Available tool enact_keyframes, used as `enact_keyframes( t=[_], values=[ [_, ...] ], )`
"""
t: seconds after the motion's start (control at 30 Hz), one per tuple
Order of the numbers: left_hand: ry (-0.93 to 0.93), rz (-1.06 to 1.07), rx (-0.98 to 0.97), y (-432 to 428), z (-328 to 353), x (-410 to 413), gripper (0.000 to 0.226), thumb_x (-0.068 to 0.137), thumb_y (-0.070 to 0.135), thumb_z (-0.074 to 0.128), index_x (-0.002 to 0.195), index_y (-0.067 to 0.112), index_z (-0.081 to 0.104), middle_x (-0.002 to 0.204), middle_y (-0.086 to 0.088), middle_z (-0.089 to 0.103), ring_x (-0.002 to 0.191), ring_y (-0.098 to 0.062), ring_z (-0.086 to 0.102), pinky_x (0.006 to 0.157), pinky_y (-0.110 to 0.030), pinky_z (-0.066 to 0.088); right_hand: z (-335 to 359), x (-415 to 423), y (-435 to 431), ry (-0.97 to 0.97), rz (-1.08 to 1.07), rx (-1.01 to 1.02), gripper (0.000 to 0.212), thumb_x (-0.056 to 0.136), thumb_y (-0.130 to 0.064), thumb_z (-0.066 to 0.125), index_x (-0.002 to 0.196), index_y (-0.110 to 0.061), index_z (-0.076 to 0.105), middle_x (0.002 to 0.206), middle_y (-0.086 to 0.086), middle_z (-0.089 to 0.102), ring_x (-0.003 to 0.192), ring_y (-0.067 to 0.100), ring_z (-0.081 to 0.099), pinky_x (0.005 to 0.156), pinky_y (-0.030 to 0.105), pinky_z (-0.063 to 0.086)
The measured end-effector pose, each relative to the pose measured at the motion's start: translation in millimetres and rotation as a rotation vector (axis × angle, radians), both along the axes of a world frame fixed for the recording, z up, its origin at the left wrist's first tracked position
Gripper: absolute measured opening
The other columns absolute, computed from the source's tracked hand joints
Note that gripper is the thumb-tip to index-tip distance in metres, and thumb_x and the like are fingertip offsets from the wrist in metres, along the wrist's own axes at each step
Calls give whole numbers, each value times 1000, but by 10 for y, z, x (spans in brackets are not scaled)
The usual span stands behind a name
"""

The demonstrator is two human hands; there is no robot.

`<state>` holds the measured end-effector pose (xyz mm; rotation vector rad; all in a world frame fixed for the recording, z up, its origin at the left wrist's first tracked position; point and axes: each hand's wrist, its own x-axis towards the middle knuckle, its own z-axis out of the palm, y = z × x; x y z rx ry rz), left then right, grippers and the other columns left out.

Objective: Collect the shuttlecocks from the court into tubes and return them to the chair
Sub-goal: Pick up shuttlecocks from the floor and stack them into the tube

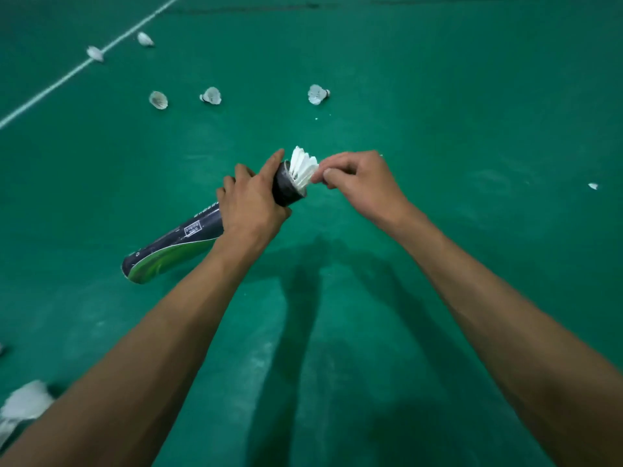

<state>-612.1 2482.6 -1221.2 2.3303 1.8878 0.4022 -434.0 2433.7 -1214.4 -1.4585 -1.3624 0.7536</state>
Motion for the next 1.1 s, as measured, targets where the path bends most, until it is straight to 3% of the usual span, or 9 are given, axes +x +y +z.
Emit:
enact_keyframes(
  t=[0.13,0.23,0.33,0.43,0.57,0.67,0.77,0.93,1.1],
  values=[
    [-76,20,40,-66,263,-621,98,77,44,83,156,52,26,126,-13,52,115,-39,53,103,-47,39,275,-718,-47,150,274,-95,21,93,3,54,88,-6,73,99,26,72,82,28,72,86,52,59],
    [-81,67,81,-190,427,-1184,101,74,46,85,155,55,26,125,-10,53,116,-36,53,102,-46,40,546,-1185,-49,277,327,-76,19,96,9,48,95,-3,62,102,20,71,72,29,73,63,44,61],
    [-103,130,86,-339,606,-1807,103,72,45,86,155,55,26,125,-10,52,116,-36,53,101,-46,39,738,-1748,8,115,392,-55,16,102,-7,52,103,-6,67,103,12,75,62,29,71,52,37,54],
    [-129,167,58,-494,763,-2392,104,70,45,88,155,56,28,123,-10,53,115,-36,54,102,-46,43,860,-2413,-47,-126,614,-150,25,105,-38,50,110,-21,69,123,6,68,68,33,74,60,43,59],
    [-143,156,44,-688,865,-2934,98,69,43,86,152,56,35,111,-9,55,105,-36,58,96,-50,49,977,-3147,-128,-171,788,-347,44,102,-57,42,127,-23,53,136,2,55,65,40,73,67,51,63],
    [-160,175,7,-737,867,-3244,99,65,46,86,150,58,36,112,-9,58,105,-37,60,93,-50,52,980,-3505,-84,-148,838,-421,55,99,-66,41,132,-22,49,129,3,60,65,40,72,73,58,62],
    [-157,223,-3,-747,835,-3485,103,62,49,87,150,57,34,115,-10,59,111,-37,58,95,-50,52,869,-3756,-35,-36,771,-400,54,100,-63,43,121,-15,58,119,5,65,65,41,73,66,48,63],
    [-127,286,-59,-802,669,-3761,104,65,45,91,152,51,35,122,-15,56,113,-41,58,99,-50,50,565,-4016,19,-59,442,-177,64,102,-52,51,87,9,65,69,22,59,39,25,64,51,30,49],
    [-130,307,-74,-902,524,-3922,103,64,46,91,151,52,36,119,-13,55,112,-41,58,97,-51,50,543,-4175,-74,-112,627,-283,66,101,-58,48,93,5,66,82,23,66,42,29,65,50,30,55]
  ],
)
